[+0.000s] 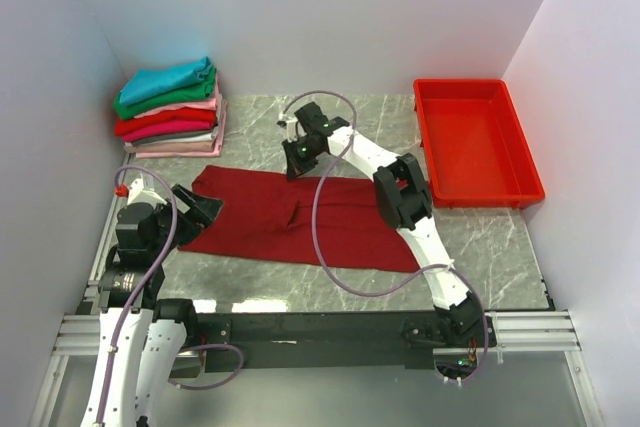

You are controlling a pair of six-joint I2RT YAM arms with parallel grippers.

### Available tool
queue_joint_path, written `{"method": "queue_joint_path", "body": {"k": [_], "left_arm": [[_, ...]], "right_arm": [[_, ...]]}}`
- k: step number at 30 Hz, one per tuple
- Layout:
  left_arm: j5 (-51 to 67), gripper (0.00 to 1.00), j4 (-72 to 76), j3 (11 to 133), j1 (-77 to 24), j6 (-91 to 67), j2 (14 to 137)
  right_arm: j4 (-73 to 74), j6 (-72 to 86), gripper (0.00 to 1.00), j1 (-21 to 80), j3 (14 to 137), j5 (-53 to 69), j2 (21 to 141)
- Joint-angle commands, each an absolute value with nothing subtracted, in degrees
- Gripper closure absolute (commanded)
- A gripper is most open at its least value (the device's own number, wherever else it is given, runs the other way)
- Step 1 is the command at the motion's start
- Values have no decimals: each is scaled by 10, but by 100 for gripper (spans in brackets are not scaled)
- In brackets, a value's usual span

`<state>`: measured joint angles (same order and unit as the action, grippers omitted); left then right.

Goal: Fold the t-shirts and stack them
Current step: Fold the tshirt

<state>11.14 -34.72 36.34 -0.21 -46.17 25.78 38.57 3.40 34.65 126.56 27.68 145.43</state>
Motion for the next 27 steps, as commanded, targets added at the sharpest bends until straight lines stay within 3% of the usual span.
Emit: {"method": "queue_joint_path", "body": {"k": [1, 11, 13, 15, 21, 27], "left_arm": [[121, 14, -326, 365, -2, -461, 261], [146, 15, -253, 332, -2, -483, 336], [173, 18, -206, 323, -2, -490, 376], [186, 23, -167, 316, -2, -500, 432], [113, 27, -77, 366, -66, -515, 631], [-39, 27, -125, 527, -148, -544, 878]], "right_arm": [[385, 57, 100, 293, 1248, 220, 1421], [368, 82, 100, 184, 1222, 145, 1386], [373, 82, 90, 172, 1251, 148, 1395], [387, 70, 68, 163, 1274, 156, 1404], [367, -25, 35, 158, 1224, 171, 1313], [353, -131, 30, 156, 1094, 286, 1167]]}}
